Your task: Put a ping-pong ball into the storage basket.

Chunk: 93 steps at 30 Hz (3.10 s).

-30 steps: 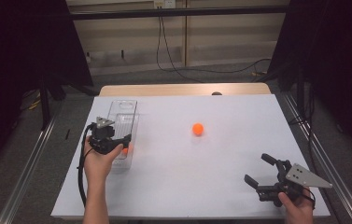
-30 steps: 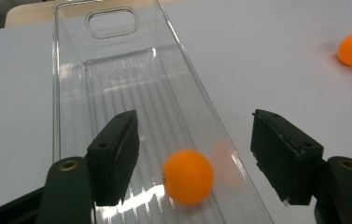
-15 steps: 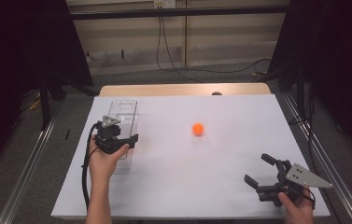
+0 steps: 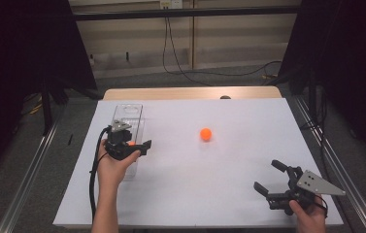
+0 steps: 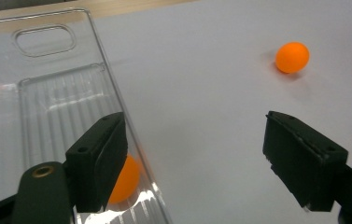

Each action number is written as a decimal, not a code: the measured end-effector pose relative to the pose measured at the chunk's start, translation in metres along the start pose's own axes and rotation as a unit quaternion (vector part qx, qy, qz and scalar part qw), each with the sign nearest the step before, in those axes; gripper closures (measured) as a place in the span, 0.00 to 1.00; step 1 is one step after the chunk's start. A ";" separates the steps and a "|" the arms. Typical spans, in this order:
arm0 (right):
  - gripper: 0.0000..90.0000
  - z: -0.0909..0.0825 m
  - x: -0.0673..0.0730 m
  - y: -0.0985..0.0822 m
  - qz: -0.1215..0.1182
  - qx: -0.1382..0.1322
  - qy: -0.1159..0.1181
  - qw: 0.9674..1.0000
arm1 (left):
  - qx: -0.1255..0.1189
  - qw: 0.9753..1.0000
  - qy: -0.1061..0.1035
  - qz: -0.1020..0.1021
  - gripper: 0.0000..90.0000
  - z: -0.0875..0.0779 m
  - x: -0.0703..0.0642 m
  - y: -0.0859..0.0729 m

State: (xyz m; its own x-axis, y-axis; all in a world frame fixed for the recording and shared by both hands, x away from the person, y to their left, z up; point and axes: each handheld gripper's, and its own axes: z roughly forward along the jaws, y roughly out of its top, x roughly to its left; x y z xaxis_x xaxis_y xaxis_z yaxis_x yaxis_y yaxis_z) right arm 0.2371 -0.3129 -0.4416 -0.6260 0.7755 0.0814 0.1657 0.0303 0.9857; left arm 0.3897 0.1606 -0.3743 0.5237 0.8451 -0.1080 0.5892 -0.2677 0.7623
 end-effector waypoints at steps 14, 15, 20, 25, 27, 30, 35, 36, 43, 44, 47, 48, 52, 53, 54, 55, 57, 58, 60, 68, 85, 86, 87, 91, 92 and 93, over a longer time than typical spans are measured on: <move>0.02 0.000 0.000 0.000 -0.001 0.002 0.000 1.000 | -0.010 1.000 -0.028 0.000 0.21 0.003 -0.009 0.003; 0.02 0.000 0.000 0.000 -0.001 0.002 -0.001 1.000 | -0.009 0.999 -0.031 0.002 0.21 0.003 -0.010 0.003; 0.02 0.000 0.000 0.000 -0.001 0.002 0.000 1.000 | -0.007 0.999 -0.040 0.007 0.21 0.005 -0.015 0.004; 0.02 0.001 0.000 0.000 -0.002 0.005 0.001 1.000 | -0.008 0.999 -0.049 0.009 0.20 0.007 -0.019 0.005; 0.02 0.001 0.000 0.000 -0.003 0.005 0.001 1.000 | -0.008 0.999 -0.053 0.009 0.20 0.008 -0.020 0.006; 0.02 0.000 -0.001 0.000 -0.003 0.006 0.001 1.000 | -0.009 0.998 -0.055 0.011 0.19 0.009 -0.022 0.006; 0.01 0.000 0.000 0.001 -0.005 0.005 0.001 1.000 | -0.012 0.998 -0.061 0.013 0.19 0.011 -0.026 0.008; 0.01 0.000 0.000 0.001 -0.006 0.006 0.001 1.000 | -0.011 0.998 -0.062 0.015 0.19 0.011 -0.027 0.008; 0.01 0.000 0.000 0.001 -0.007 0.007 0.003 1.000 | -0.015 0.998 -0.065 0.012 0.17 0.014 -0.031 0.008; 0.01 0.000 0.000 0.001 -0.007 0.007 0.002 1.000 | -0.016 0.998 -0.065 0.014 0.16 0.015 -0.032 0.009; 0.01 0.000 0.000 0.001 -0.007 0.007 0.001 1.000 | -0.015 0.997 -0.067 0.016 0.16 0.017 -0.034 0.009; 0.01 0.000 0.000 0.001 -0.007 0.007 0.001 1.000 | -0.014 0.997 -0.067 0.019 0.16 0.017 -0.034 0.009; 0.01 0.000 0.000 0.001 -0.007 0.007 0.002 1.000 | -0.012 0.997 -0.069 0.019 0.14 0.020 -0.036 0.009; 0.01 0.000 0.000 0.001 -0.008 0.008 0.002 1.000 | -0.013 0.997 -0.069 0.019 0.14 0.021 -0.036 0.009; 0.01 0.000 0.000 0.001 -0.007 0.008 0.002 1.000 | -0.014 0.997 -0.068 0.018 0.14 0.021 -0.037 0.009; 0.01 0.000 0.000 0.001 -0.007 0.008 0.002 1.000 | -0.015 0.997 -0.069 0.016 0.14 0.022 -0.037 0.009; 0.01 0.000 0.000 0.001 -0.008 0.007 0.002 1.000 | -0.014 0.997 -0.070 0.017 0.13 0.023 -0.038 0.009; 0.01 -0.001 0.000 0.001 -0.009 0.008 0.003 1.000 | -0.013 0.997 -0.070 0.020 0.13 0.023 -0.039 0.009; 0.01 0.000 0.000 0.001 -0.009 0.008 0.003 1.000 | -0.016 0.997 -0.070 0.017 0.13 0.025 -0.040 0.009; 0.01 -0.001 0.000 0.001 -0.008 0.008 0.003 1.000 | -0.008 0.997 -0.076 0.025 0.13 0.030 -0.046 0.011; 0.01 -0.001 -0.001 0.000 -0.006 0.008 0.001 1.000 | -0.013 0.995 -0.094 0.020 0.12 0.042 -0.056 0.017; 0.01 -0.001 -0.001 0.000 -0.005 0.007 0.001 1.000 | -0.014 0.995 -0.094 0.022 0.12 0.043 -0.056 0.017; 0.01 -0.001 -0.001 0.000 -0.006 0.007 0.001 1.000 | -0.014 0.995 -0.094 0.022 0.12 0.043 -0.057 0.017; 0.01 -0.001 -0.001 0.000 -0.005 0.008 0.001 1.000 | -0.015 0.995 -0.096 0.021 0.12 0.046 -0.058 0.018; 0.01 -0.001 -0.001 0.000 -0.005 0.007 0.001 1.000 | -0.015 0.995 -0.096 0.021 0.12 0.046 -0.059 0.018; 0.01 -0.001 -0.001 0.000 -0.005 0.007 0.002 1.000 | -0.015 0.995 -0.095 0.021 0.12 0.047 -0.059 0.018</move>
State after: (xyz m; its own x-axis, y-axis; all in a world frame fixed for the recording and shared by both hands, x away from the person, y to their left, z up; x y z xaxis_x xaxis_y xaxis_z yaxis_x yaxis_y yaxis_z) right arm 0.2368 -0.3144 -0.4412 -0.6302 0.7730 0.0728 0.1711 0.0469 0.9841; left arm 0.3983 0.0842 -0.3839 0.6557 0.7300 -0.1930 0.5477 -0.2838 0.7871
